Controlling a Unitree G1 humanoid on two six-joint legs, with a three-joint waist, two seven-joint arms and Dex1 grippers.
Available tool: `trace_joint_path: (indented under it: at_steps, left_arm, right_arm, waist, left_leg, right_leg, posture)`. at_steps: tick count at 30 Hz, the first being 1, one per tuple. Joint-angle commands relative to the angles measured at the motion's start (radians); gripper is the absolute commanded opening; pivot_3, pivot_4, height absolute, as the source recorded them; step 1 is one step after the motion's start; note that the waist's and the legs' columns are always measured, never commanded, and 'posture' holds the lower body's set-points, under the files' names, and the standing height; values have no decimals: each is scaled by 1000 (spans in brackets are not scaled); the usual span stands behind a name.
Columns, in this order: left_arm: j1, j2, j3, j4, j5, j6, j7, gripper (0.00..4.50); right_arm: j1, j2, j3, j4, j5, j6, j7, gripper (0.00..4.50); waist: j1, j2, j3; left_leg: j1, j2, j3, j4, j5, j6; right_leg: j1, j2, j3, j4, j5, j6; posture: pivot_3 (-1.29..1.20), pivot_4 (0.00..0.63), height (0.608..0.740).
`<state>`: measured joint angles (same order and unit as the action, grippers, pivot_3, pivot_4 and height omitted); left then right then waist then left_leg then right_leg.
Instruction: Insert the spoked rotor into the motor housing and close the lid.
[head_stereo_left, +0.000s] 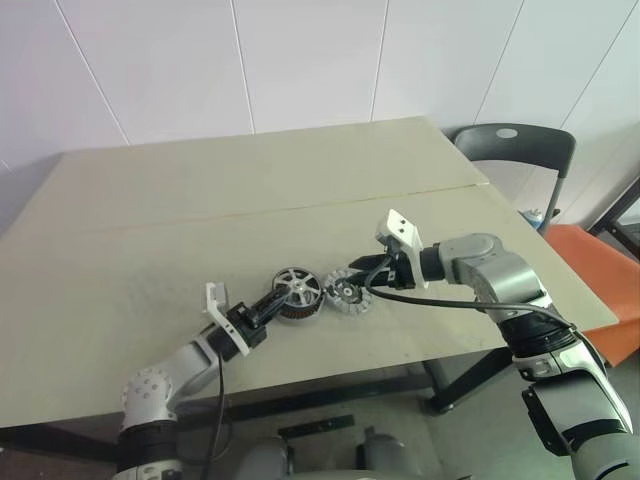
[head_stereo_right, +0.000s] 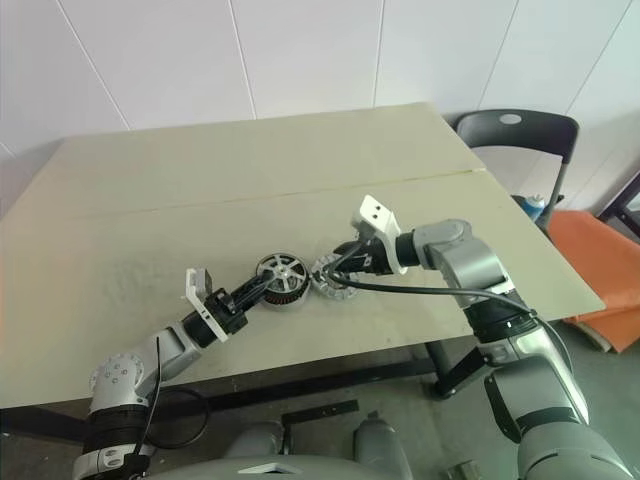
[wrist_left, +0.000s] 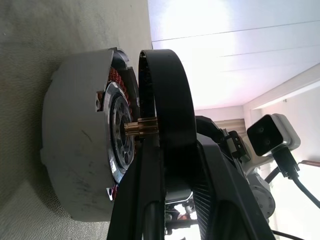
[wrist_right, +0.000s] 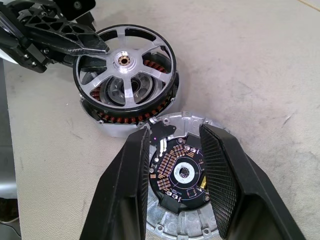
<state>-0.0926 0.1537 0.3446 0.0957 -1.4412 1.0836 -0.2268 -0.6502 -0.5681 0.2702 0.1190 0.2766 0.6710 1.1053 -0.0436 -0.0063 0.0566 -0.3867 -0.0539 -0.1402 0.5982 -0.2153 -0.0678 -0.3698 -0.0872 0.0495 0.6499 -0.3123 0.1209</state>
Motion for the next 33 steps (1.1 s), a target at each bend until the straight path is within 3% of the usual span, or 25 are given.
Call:
trace_joint_path:
  at_steps: [1,16,21,25,33]
  left_arm:
    - [14,8,5,27,13,6,2,412]
    - [5,7,0,38,34,25,-2,412]
    - [-1,12,-5,36,74,8,2,1979]
    - [-17,28,-8,-3,115,-13,37,3132]
    - [-132,153,20,-124,57,11,76,3132]
  right_arm:
    - [-19,5,-11,-29,2,-9,1,1685]
    - [-21,9,-10,-25,-1,-10,-8,1685]
    - [-20,10,-11,-25,-2,-12,-13,1685]
    - [-21,12,-11,-19,-4,-16,-18,1685]
    - [-27,24,-6,0,-10,-27,-24,1685]
  waist:
    - [0,0,0]
    - [0,0,0]
    - [5,0,0]
    - [16,-1,0]
    - [25,-4,1]
  left_leg:
    - [0,0,0,0,0,0]
    - [1,0,0,0,0,0]
    - [3,0,0,0,0,0]
    - [15,0,0,0,0,0]
    - [11,0,0,6,-1,1]
  right_leg:
    - [0,0,0,0,0,0]
    - [1,0,0,0,0,0]
    - [3,0,0,0,0,0]
    - [14,0,-1,-1,-2,-3]
    - [13,0,0,-1,-1,-3]
  posture:
    - [0,0,740]
    - [0,0,740]
    - [0,0,740]
    - [0,0,740]
    - [0,0,740]
